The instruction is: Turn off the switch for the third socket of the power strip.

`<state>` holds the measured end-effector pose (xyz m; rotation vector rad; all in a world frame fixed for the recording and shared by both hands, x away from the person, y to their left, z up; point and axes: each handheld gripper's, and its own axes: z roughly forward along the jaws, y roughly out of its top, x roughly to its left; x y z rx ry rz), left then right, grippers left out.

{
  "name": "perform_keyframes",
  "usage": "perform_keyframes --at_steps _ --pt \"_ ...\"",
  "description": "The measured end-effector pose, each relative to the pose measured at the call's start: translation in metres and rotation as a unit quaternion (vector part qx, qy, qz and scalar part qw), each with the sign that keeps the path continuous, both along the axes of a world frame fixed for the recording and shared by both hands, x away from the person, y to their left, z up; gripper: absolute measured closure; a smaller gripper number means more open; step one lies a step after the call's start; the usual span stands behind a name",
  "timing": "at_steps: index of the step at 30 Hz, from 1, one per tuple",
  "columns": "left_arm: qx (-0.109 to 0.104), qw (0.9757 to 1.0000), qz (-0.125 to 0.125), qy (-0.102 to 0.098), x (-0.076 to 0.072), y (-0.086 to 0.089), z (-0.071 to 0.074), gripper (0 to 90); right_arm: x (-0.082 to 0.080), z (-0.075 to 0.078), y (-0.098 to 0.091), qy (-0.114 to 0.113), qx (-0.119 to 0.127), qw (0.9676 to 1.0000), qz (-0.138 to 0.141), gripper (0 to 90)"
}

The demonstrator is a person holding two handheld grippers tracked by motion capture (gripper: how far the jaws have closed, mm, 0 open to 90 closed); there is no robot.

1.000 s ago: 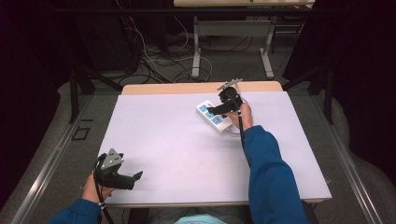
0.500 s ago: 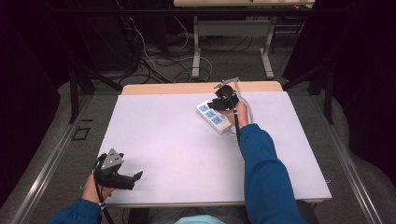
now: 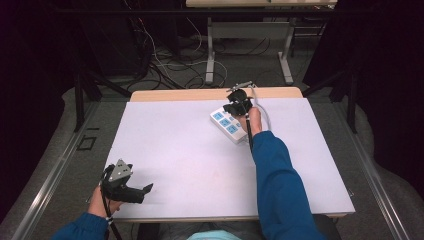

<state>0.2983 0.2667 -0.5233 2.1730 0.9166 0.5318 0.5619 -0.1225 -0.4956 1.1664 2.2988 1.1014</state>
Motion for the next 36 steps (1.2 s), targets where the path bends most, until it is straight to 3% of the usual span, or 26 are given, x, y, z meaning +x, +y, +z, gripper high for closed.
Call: perform_keyframes --at_steps 6,20,25,27,34,36 --pt "0.002 1.0000 -0.001 0.004 0.000 0.000 0.000 0.2 0.005 -0.005 0.002 -0.005 -0.013 0.9998 -0.015 90.0" --pt "0.002 1.0000 -0.001 0.005 0.001 0.001 0.000 0.2 0.018 -0.019 0.013 0.009 -0.029 0.9984 -0.048 90.0" --pt "0.001 1.0000 0.000 0.005 0.001 0.001 0.000 0.2 0.023 -0.025 0.016 0.006 -0.027 0.9985 -0.046 90.0" --pt "-0.001 1.0000 -0.001 0.006 0.001 0.000 0.000 0.2 0.023 -0.026 0.017 0.022 -0.034 0.9977 -0.055 90.0" --pt "-0.002 1.0000 0.000 0.004 0.001 0.000 -0.001 0.2 0.027 -0.032 0.017 0.032 -0.046 0.9969 -0.055 90.0" --pt "-0.004 1.0000 0.000 0.006 0.001 0.000 -0.001 0.2 0.027 -0.033 0.018 0.026 -0.049 0.9968 -0.058 90.0"
